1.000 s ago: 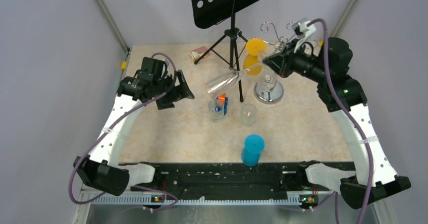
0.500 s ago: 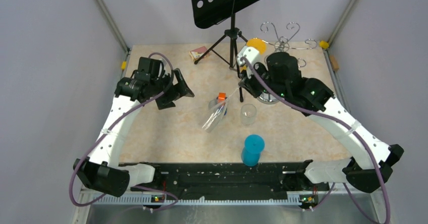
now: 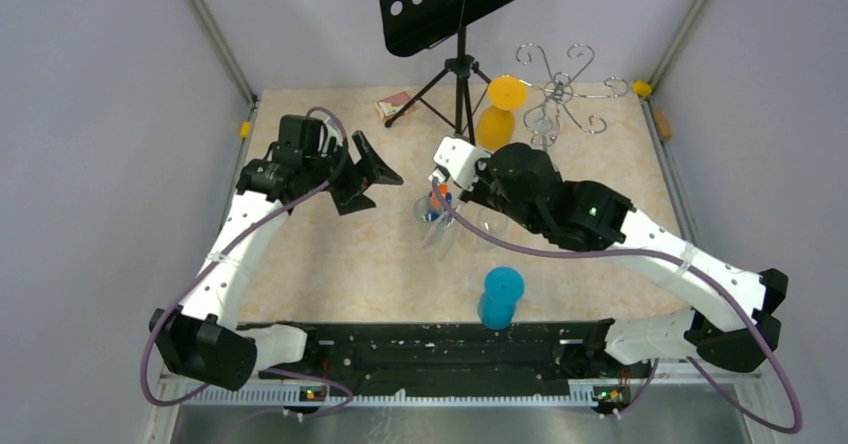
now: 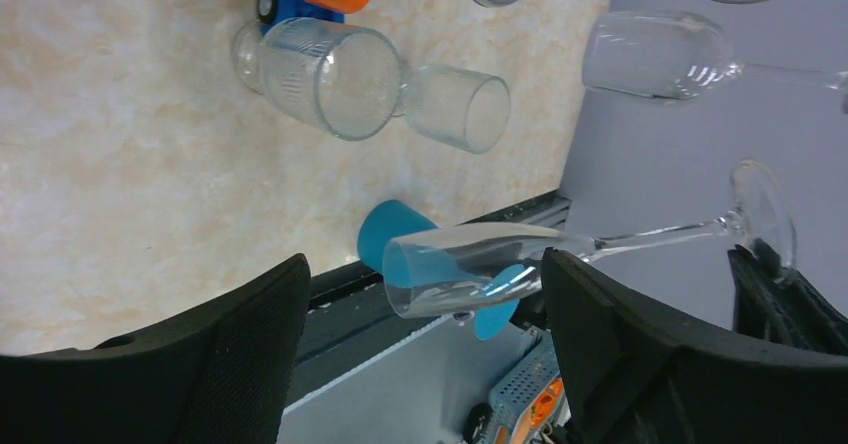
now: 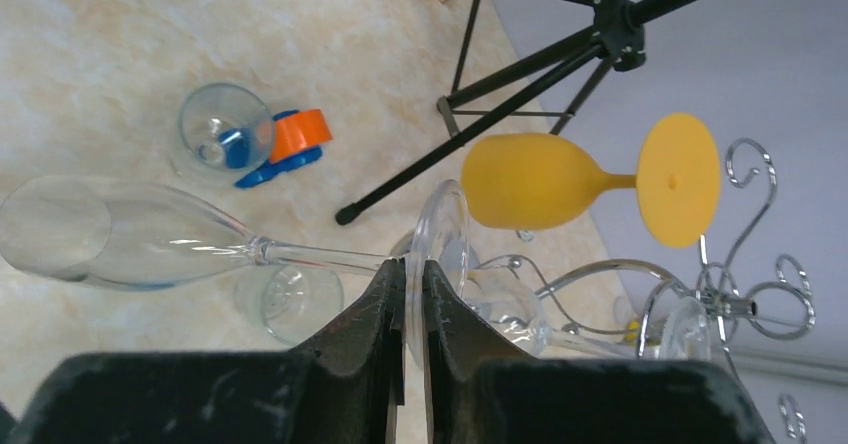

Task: Place the wine glass upside down on the wine glass rack
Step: Turn the wine glass upside down at the wine rack.

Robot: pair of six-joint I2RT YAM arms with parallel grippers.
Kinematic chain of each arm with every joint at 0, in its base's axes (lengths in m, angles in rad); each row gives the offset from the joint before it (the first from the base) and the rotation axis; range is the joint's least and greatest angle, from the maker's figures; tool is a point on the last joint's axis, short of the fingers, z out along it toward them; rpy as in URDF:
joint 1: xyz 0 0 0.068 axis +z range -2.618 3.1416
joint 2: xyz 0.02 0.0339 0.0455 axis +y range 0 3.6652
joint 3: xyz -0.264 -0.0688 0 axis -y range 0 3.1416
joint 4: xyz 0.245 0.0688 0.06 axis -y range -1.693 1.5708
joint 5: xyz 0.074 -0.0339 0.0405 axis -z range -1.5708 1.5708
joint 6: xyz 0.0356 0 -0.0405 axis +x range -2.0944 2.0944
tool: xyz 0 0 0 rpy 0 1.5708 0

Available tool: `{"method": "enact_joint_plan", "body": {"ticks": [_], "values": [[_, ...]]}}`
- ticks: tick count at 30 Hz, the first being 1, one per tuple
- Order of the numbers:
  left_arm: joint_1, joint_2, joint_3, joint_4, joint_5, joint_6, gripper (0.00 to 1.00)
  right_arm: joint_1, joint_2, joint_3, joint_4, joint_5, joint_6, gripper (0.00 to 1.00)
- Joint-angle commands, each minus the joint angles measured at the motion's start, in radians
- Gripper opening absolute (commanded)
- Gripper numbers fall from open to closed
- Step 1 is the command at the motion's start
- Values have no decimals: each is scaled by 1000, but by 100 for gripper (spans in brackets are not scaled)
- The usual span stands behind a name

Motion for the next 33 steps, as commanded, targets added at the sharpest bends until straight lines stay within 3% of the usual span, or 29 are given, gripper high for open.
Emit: {"method": "enact_joint_plan", "body": {"ticks": [1,10,20,28,33], "values": [[4,2,-22,192,154,-113,87,43,-44,-13,110,178,-88,0],[-35,65,21,381,268,-239,84,120,-101,-110,208,310,-231,0],[-111,126,62,507,310,-329,83,210,-166,-308,527,443,-555,0],[-180,188,131,571,347,-360,82,261,-209,-479,721,458,-851,0],[-213,208,156,610,373,-351,82,297,-240,-551,780,459,-929,0]]}}
